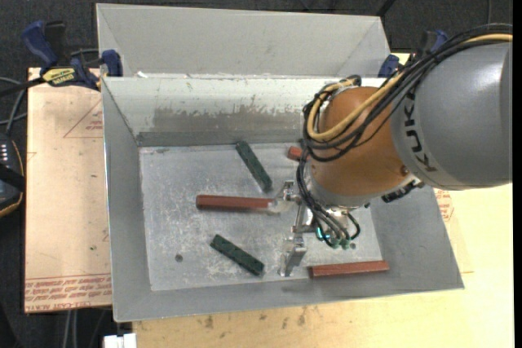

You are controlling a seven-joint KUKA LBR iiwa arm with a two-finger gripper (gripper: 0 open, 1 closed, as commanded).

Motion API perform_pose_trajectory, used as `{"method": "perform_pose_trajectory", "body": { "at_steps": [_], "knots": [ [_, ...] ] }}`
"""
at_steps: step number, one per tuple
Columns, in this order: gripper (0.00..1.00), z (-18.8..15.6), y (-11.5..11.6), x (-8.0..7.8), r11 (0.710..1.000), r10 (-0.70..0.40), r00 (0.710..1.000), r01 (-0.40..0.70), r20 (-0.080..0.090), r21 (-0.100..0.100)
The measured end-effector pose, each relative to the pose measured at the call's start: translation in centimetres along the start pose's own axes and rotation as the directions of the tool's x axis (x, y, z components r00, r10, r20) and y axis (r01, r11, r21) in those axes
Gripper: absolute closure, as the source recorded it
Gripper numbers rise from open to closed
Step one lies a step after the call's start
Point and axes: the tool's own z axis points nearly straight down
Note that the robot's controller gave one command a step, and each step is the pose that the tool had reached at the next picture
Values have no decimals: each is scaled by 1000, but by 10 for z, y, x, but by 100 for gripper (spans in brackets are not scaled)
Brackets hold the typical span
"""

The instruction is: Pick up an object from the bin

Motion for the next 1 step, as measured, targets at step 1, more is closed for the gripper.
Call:
{"method": "perform_pose_trajectory", "body": {
  "at_steps": [1],
  "knots": [
    [0, -3, 0, -2, 1000, 2, 1000, -2, 7, 0]
  ]
}}
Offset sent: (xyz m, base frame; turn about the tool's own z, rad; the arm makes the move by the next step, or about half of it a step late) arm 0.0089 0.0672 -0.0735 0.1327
